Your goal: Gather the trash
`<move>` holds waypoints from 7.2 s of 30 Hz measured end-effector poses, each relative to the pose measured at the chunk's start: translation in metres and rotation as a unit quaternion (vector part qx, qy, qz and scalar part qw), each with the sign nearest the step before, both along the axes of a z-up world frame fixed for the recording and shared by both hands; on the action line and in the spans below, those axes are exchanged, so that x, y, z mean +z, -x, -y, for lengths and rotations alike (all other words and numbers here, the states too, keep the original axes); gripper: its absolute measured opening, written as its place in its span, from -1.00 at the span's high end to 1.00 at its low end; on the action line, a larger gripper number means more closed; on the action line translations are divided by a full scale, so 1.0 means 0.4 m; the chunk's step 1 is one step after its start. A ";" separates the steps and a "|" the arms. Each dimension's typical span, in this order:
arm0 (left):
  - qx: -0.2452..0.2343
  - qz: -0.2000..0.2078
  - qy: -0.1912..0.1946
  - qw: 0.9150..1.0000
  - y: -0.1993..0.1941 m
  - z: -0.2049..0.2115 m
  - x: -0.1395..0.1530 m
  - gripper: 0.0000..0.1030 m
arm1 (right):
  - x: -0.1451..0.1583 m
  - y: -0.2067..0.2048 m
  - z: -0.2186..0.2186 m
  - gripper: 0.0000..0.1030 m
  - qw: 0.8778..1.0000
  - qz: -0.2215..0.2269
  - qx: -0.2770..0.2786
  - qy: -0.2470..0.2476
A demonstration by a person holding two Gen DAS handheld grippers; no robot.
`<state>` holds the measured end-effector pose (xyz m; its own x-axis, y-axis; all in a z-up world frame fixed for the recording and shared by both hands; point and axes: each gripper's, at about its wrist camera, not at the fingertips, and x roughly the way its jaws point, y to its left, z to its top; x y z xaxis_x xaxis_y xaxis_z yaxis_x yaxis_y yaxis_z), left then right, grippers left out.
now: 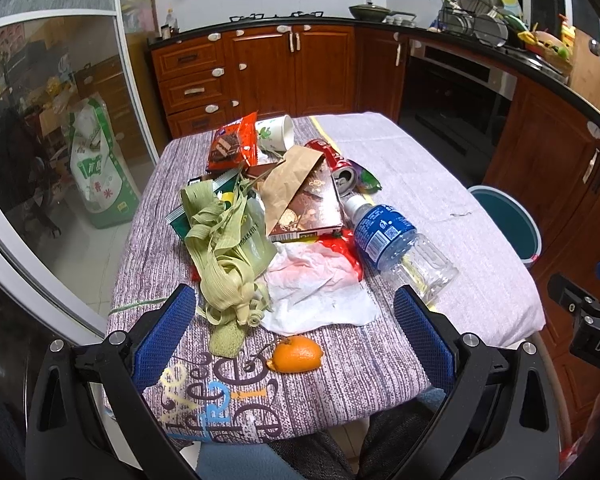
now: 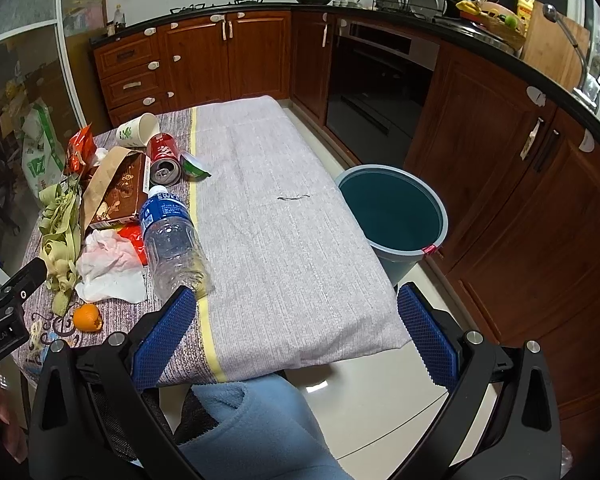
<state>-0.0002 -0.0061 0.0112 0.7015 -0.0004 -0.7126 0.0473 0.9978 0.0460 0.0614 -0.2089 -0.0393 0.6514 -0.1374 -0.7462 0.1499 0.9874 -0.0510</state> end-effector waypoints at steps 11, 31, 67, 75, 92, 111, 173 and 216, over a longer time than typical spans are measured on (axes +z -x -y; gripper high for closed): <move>0.000 -0.001 0.000 1.000 0.002 -0.002 -0.001 -0.93 | -0.003 -0.002 -0.008 -0.88 1.000 -0.001 0.004 0.000; 0.001 0.000 0.001 1.000 0.003 -0.005 -0.002 -0.93 | -0.004 -0.002 -0.007 -0.88 1.000 -0.002 0.004 0.000; 0.001 -0.003 0.017 1.000 -0.067 -0.082 -0.035 -0.93 | -0.010 -0.063 -0.044 -0.88 0.999 -0.013 0.045 0.021; 0.030 -0.028 0.020 0.999 -0.169 -0.232 -0.089 -0.93 | -0.050 -0.221 -0.137 -0.88 0.988 -0.061 0.139 -0.008; -0.002 -0.087 0.038 0.995 -0.226 -0.281 -0.176 -0.93 | -0.239 -0.423 -0.228 -0.26 0.952 -0.205 0.208 -0.091; -0.044 -0.121 0.038 0.991 -0.228 -0.198 -0.220 0.12 | -0.257 -0.400 -0.207 -0.28 0.951 -0.203 0.204 -0.114; -0.394 -0.183 0.040 0.900 -0.631 0.791 -0.242 0.47 | -0.427 -0.572 0.688 -0.41 0.947 -0.233 -0.080 -0.204; -0.307 -0.131 0.031 0.942 -0.559 0.514 -0.131 -0.50 | -0.115 -0.427 0.466 -0.75 0.984 -0.140 -0.051 -0.098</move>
